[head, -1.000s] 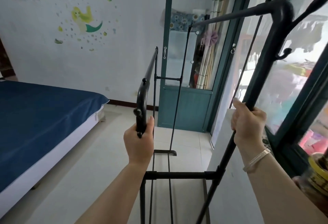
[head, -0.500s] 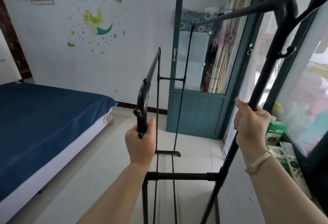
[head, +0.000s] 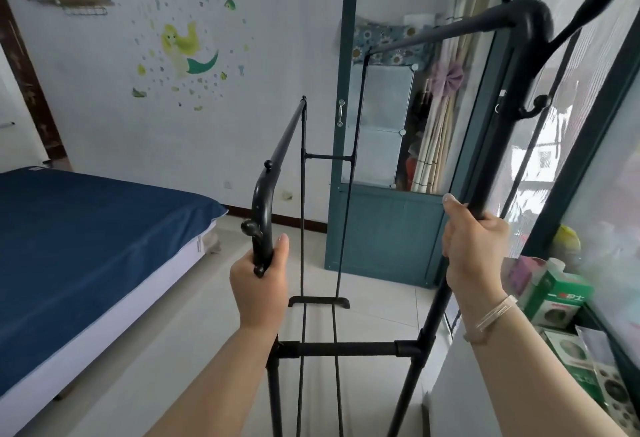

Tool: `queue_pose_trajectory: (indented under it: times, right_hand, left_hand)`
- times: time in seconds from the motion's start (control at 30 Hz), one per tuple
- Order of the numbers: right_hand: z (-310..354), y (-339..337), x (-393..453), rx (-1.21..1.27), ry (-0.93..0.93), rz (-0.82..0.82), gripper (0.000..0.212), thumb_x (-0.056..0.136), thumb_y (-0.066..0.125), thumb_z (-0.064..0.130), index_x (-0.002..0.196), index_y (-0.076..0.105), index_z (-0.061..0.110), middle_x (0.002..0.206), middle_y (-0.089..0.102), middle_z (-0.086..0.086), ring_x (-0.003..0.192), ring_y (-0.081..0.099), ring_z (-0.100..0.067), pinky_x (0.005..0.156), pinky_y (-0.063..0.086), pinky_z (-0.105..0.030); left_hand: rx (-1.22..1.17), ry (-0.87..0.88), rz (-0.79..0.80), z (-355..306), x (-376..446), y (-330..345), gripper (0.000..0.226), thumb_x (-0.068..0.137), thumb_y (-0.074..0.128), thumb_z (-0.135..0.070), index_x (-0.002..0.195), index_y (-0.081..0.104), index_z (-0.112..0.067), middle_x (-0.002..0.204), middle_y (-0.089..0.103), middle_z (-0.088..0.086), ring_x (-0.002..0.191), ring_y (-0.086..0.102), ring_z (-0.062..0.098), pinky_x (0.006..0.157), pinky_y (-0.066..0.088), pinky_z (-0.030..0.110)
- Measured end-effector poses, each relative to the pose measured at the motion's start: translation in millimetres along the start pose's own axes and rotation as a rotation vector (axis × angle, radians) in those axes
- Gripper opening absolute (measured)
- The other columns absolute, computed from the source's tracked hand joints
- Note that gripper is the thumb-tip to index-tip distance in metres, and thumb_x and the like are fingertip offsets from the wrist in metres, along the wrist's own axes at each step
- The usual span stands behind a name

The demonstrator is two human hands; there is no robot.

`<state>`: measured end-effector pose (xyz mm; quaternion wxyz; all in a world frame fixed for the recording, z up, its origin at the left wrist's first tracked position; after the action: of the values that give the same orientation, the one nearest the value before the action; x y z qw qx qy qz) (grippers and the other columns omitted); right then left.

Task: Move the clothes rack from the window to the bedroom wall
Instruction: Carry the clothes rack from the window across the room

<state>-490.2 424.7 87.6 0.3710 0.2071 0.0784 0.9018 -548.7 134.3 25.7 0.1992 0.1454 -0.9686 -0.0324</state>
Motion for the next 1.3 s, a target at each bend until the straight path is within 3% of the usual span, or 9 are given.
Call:
queue_pose_trajectory:
  times: [0.2,0.33,0.5,0.77,1.0,1.17,1.3]
  right_hand:
    - [-21,23,33,0.01,0.009,0.012,0.045,0.078,0.067,0.027,0.059,0.026,0.026,0.044,0.023,0.008,0.042,0.016,-0.014,0.04,0.016,-0.022]
    - [-35,44,55,0.021,-0.004,0.007,0.049,0.078,0.067,0.027,0.058,0.023,0.029,0.044,0.021,0.009,0.041,0.015,-0.013,0.039,0.015,-0.021]
    - [-53,74,78,0.018,0.0,0.015,0.052,0.079,0.068,0.029,0.043,0.03,0.025,0.041,0.025,0.011,0.037,0.018,-0.01,0.036,0.018,-0.017]
    - [-81,117,117,0.051,0.008,0.032,0.046,0.081,0.067,0.025,0.056,0.029,0.028,0.041,0.024,0.011,0.037,0.018,-0.009,0.035,0.018,-0.018]
    - [-110,146,168,0.037,0.018,0.059,0.045,0.078,0.067,0.028,0.061,0.026,0.026,0.043,0.022,0.009,0.039,0.016,-0.011,0.036,0.018,-0.019]
    - [-134,161,216,0.037,0.033,0.106,0.031,0.074,0.069,0.034,0.067,0.044,0.016,0.042,0.024,0.009,0.039,0.017,-0.012,0.036,0.02,-0.018]
    - [-150,174,253,0.074,0.053,0.152,0.041,0.075,0.069,0.032,0.059,0.032,0.027,0.042,0.025,0.009,0.038,0.017,-0.011,0.036,0.019,-0.018]
  left_hand:
    - [0.008,-0.012,-0.004,17,35,18,0.056,0.086,0.066,-0.031,0.036,0.041,-0.028,0.032,0.031,-0.012,0.033,0.029,0.006,0.045,0.027,0.026]
    - [0.002,0.03,-0.003,25,62,28,0.05,0.087,0.066,-0.026,0.042,0.049,-0.039,0.033,0.036,-0.014,0.033,0.033,0.004,0.045,0.03,0.026]
    - [-0.005,0.065,-0.016,38,99,33,0.049,0.087,0.067,-0.026,0.044,0.05,-0.041,0.036,0.042,-0.017,0.034,0.037,0.003,0.041,0.034,0.02]
    - [0.005,0.018,-0.023,70,154,43,0.053,0.085,0.067,-0.033,0.04,0.04,-0.031,0.033,0.032,-0.011,0.035,0.03,0.006,0.045,0.03,0.029]
    - [0.014,0.016,-0.064,95,194,68,0.056,0.085,0.066,-0.036,0.036,0.04,-0.029,0.033,0.032,-0.011,0.034,0.033,0.005,0.043,0.03,0.02]
    - [0.03,0.05,-0.106,110,219,95,0.053,0.084,0.066,-0.038,0.037,0.043,-0.032,0.033,0.035,-0.012,0.034,0.035,0.003,0.039,0.031,0.013]
    - [0.047,0.063,-0.157,121,240,118,0.052,0.083,0.066,-0.04,0.041,0.038,-0.03,0.036,0.036,-0.012,0.035,0.036,0.003,0.039,0.034,0.012]
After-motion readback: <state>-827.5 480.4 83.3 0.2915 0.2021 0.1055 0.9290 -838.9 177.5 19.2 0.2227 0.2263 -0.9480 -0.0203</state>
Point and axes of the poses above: each hand's wrist, its own x-axis towards the middle knuckle, its own y-axis out of the palm, z = x × y, the point moved 6 cm from there along x, towards the middle knuckle
